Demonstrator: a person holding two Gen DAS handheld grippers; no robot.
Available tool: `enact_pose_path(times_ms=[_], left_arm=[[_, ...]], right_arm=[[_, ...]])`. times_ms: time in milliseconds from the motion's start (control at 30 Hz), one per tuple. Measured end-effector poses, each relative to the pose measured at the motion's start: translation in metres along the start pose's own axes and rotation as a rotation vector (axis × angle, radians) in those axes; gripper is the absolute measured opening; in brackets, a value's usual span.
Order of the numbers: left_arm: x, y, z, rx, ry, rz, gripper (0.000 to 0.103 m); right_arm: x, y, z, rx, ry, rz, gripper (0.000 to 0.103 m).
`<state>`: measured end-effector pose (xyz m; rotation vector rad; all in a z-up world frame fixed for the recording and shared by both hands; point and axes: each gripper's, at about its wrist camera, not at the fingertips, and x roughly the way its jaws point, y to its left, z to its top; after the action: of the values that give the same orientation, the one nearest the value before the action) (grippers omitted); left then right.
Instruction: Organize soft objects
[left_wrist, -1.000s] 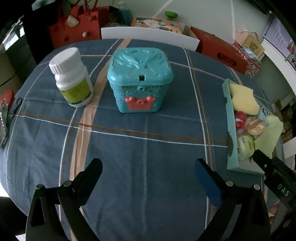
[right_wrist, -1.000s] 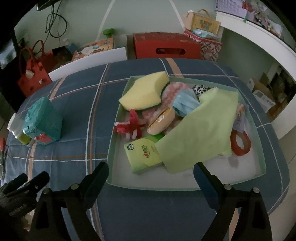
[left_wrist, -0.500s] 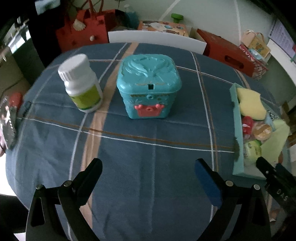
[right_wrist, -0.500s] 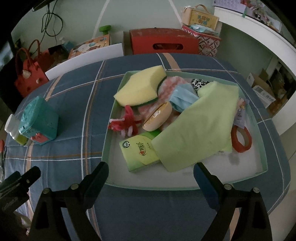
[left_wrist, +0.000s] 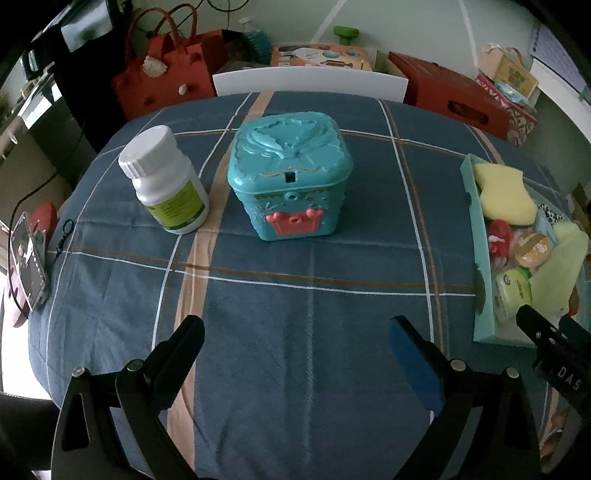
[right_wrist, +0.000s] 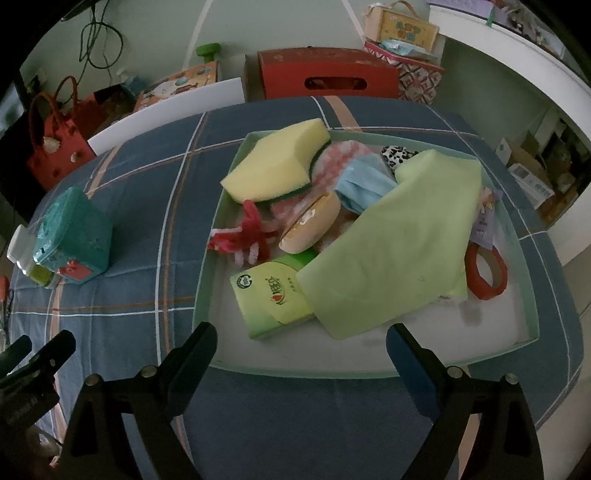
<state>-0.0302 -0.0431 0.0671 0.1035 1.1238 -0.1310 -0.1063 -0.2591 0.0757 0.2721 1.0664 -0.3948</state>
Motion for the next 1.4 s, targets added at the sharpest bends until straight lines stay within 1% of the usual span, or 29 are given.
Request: enact_pose_path(times_ms=[533,1400], left_arm=[[-0.0002,-0.0017,-0.0017,0.002,0.002,0.011,0.099],[0.0082,-0.0021,-0.0008,0.004,0.040,0.008,0.099]], right_arm=[[0.0005,-0.0005,-0.0009,-0.003,0.003,0.001,0.095],[0.0039,0.0002,-0.0028,-0.007,0.013,-0.005,0.095]])
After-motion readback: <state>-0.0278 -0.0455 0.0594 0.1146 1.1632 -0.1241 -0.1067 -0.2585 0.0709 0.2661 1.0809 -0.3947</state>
